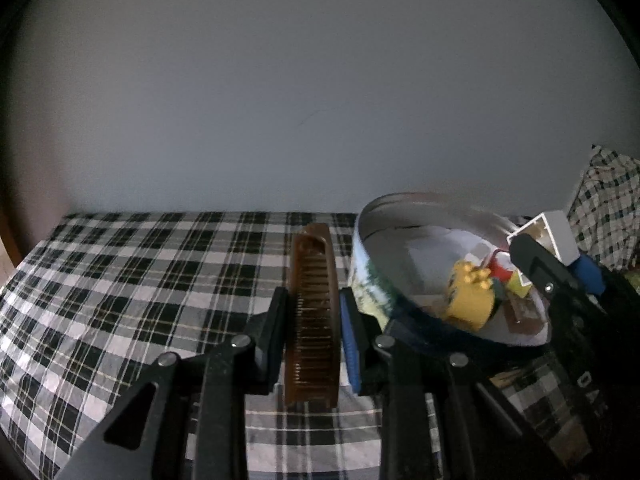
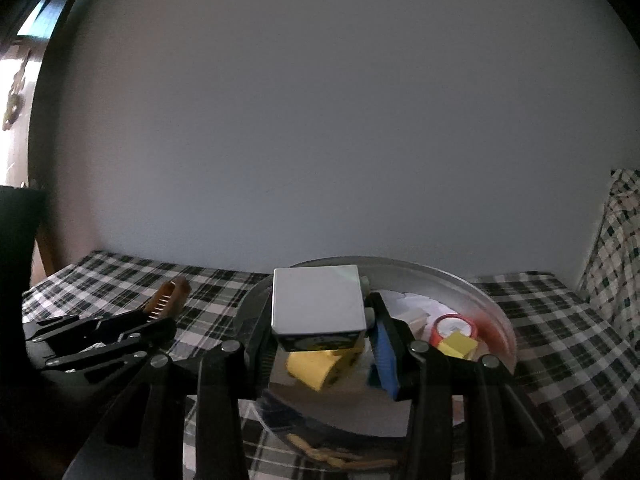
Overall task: Organize rigid objects
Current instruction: 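Carry the white cube with the right tool over the tin while the left tool carries the comb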
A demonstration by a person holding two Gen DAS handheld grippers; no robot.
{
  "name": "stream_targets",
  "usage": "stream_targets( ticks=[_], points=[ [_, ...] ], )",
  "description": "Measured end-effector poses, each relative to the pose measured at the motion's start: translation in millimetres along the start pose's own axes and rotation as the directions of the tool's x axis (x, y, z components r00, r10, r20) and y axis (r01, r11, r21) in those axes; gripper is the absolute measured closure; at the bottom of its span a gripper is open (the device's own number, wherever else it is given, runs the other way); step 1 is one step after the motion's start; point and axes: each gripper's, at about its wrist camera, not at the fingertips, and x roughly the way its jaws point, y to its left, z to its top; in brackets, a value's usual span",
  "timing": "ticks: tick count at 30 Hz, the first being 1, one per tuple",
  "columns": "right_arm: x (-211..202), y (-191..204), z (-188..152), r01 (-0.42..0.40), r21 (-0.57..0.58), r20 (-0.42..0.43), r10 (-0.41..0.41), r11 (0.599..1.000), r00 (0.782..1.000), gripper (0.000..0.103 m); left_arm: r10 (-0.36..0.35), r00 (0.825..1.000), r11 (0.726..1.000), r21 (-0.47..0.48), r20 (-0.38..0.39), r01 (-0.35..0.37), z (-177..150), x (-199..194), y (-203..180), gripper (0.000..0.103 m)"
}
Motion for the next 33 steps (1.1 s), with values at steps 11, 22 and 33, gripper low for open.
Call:
stream_targets(
  ticks=[11, 22, 33],
  points=[
    [-0.7, -34.9, 5.9, 0.055, 0.053, 0.016, -0.056, 0.997, 0.998, 0.058, -0.048, 0.997, 0.998, 0.033, 0.06, 0.046, 13.2, -19.0, -24.1, 0.079],
    [1.0, -58.8, 10.8, 0.106, 0.088, 0.027, -0.109, 0.99, 0.994, 0.058, -0.09, 0.992, 0.994, 0.066, 0.093, 0.084, 27.3, -23.8, -45.4, 0.079],
    [9.3, -97.5, 17.5, 0.199, 0.151, 0.032, -0.206, 0.968, 0.978, 0.058, -0.137, 0.987, 0.989, 0.074, 0.084, 0.131, 38.2, -7.9, -69.6, 0.079]
  ],
)
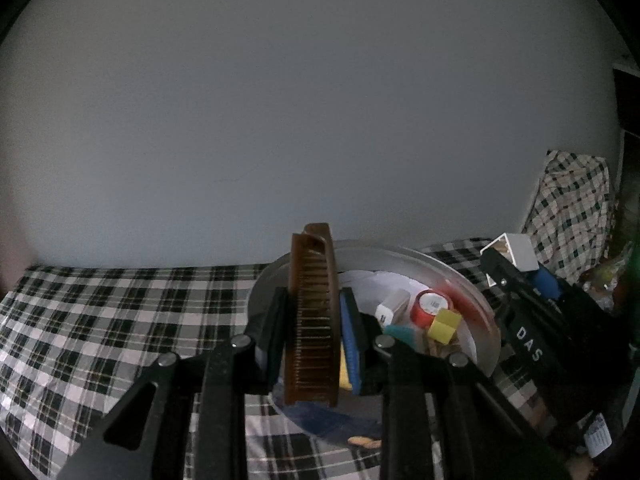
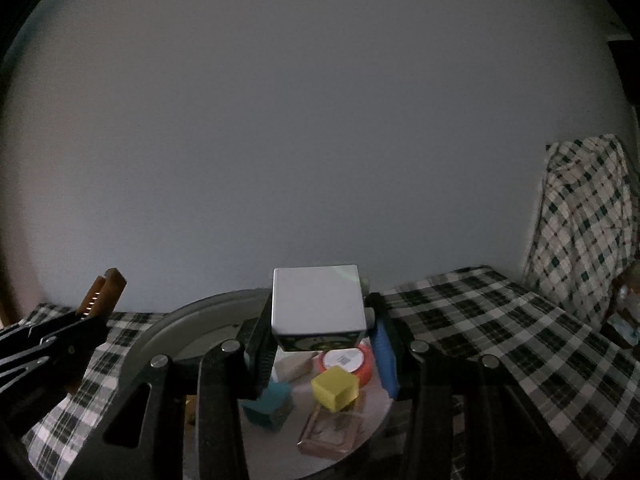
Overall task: Organize rigid objects
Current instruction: 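Carry the white cube with the right tool over the tin while the left tool carries the comb, then open the right tool to drop the white cube in the tin while the left tool drops the comb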
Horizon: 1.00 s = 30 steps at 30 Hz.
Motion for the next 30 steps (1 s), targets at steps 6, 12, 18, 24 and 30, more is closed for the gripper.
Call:
stream_targets(
  ticks=[6, 12, 18, 24, 30],
  points=[
    [16.5, -10.3, 6.5, 0.047, 0.002, 0.0, -0.047, 0.999, 0.999, 0.058, -0.021, 1.0, 1.0, 0.009, -0.019, 0.021, 3.8, 18.0, -15.4, 0.079],
    [31.6, -10.0, 8.7, 0.089, -0.028, -0.004, -0.089, 0.996, 0.996, 0.058, -0.03, 0.999, 0.999, 0.021, -0.038, 0.031, 5.1, 34.4, -30.2, 0.079],
    [51.9, -18.0, 12.0, 0.107, -0.029, -0.028, -0.108, 0.994, 0.994, 0.058, -0.028, 0.998, 1.0, 0.013, -0.051, 0.028, 10.0, 48.1, -35.3, 0.079],
    [64.0, -21.0, 13.8, 0.097, -0.029, -0.059, -0.099, 0.995, 0.993, 0.058, -0.028, 0.997, 0.999, 0.013, -0.075, 0.029, 14.4, 61.6, -41.6, 0.079],
    [70.6, -16.2, 13.2, 0.075, -0.04, -0.093, -0.079, 0.996, 0.992, 0.058, -0.022, 0.993, 1.0, 0.009, -0.116, 0.024, 15.0, 74.8, -45.6, 0.079]
  ],
)
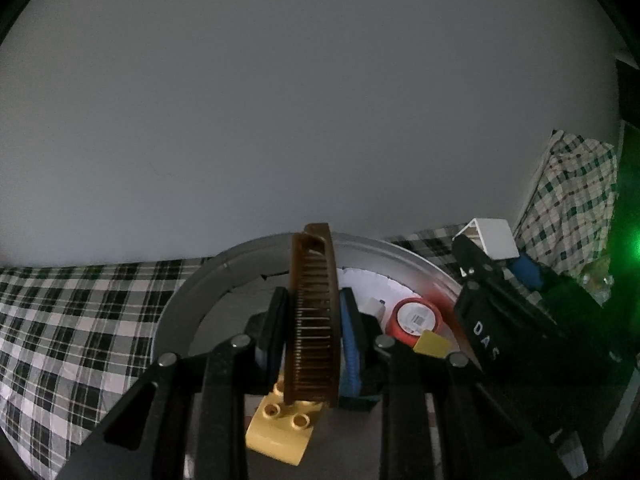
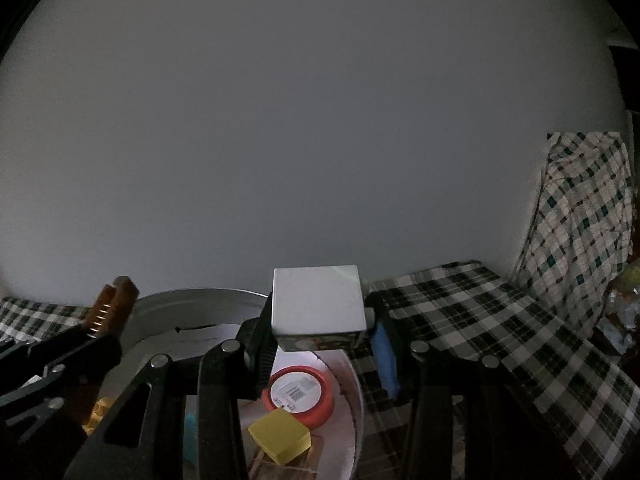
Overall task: Organize rigid objects
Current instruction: 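Open the right tool to drop the white cube in the tin while the left tool drops the comb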
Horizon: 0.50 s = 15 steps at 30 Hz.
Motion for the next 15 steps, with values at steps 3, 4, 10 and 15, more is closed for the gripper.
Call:
stream_targets(
  ticks=[3, 4, 10, 15],
  points=[
    [1.6, 1.4, 0.0, -0.007, -0.007, -0.012, 0.007, 1.0, 1.0, 0.058, 0.007, 1.0, 1.0, -0.004, -0.024, -0.007, 2.0, 5.6, 0.2, 0.079],
    [2.5, 1.2, 0.1, -0.015, -0.004, -0.02, 0.015, 1.0, 1.0, 0.058, 0.01, 0.999, 1.0, -0.004, -0.031, -0.01, 2.2, 7.0, 1.1, 0.079],
    [7.8, 3.9, -1.3, -0.036, -0.007, -0.057, 0.036, 0.999, 0.998, 0.058, 0.03, 0.995, 1.0, -0.002, -0.092, -0.031, 0.9, 20.1, 3.7, 0.079],
    [12.7, 5.3, -3.7, -0.047, -0.011, -0.084, 0.046, 0.999, 0.995, 0.058, 0.05, 0.991, 0.999, 0.007, -0.128, -0.05, -0.4, 27.4, 5.0, 0.079]
  ],
)
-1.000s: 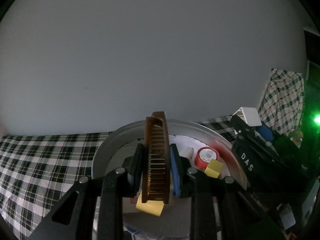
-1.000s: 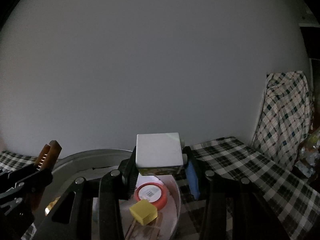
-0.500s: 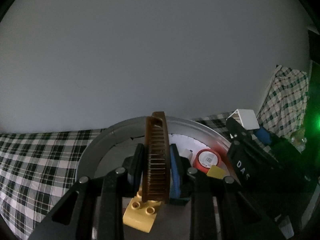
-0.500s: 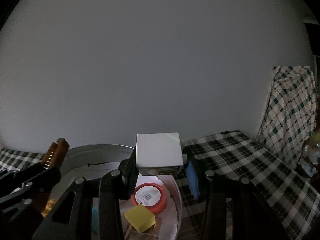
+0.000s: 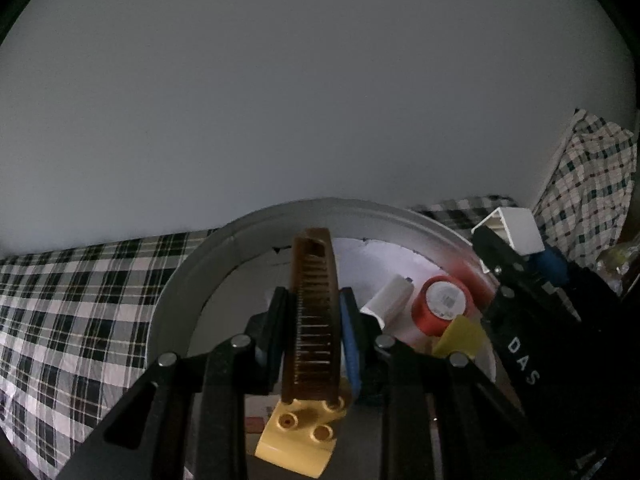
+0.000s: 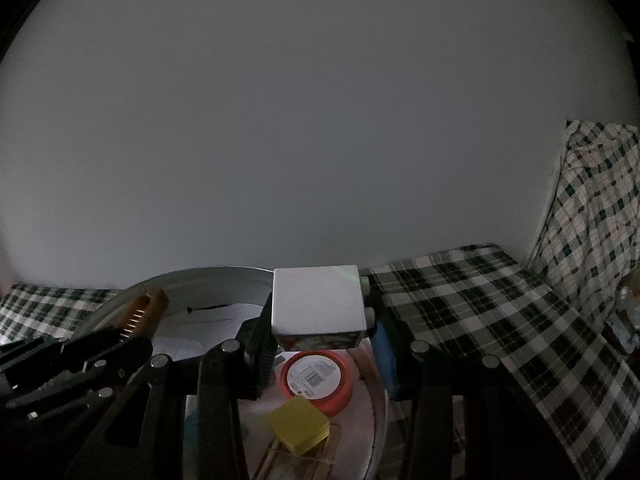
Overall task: Organize rigid objects
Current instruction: 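Open the right tool to drop the white cube in the tin while the left tool drops the comb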
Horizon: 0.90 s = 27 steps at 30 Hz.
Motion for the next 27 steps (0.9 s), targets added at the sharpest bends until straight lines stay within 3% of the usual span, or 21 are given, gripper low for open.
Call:
stream_targets(
  ticks=[14, 25, 27],
  points=[
    [8.9, 2.9, -3.0, -0.063, 0.005, -0.051, 0.063, 0.998, 0.997, 0.058, 0.033, 0.998, 0.999, 0.009, -0.052, -0.033, -7.9, 14.7, 0.8, 0.079],
    [10.4, 8.8, -3.6, -0.119, 0.001, -0.084, 0.118, 0.993, 0.989, 0.058, 0.051, 0.997, 0.998, 0.025, -0.051, -0.05, -6.7, 14.4, 1.6, 0.079],
    [10.7, 9.1, -3.5, -0.129, 0.009, -0.094, 0.129, 0.992, 0.987, 0.052, 0.046, 0.998, 0.999, 0.013, -0.048, -0.046, -6.5, 13.1, 2.3, 0.073]
  ],
)
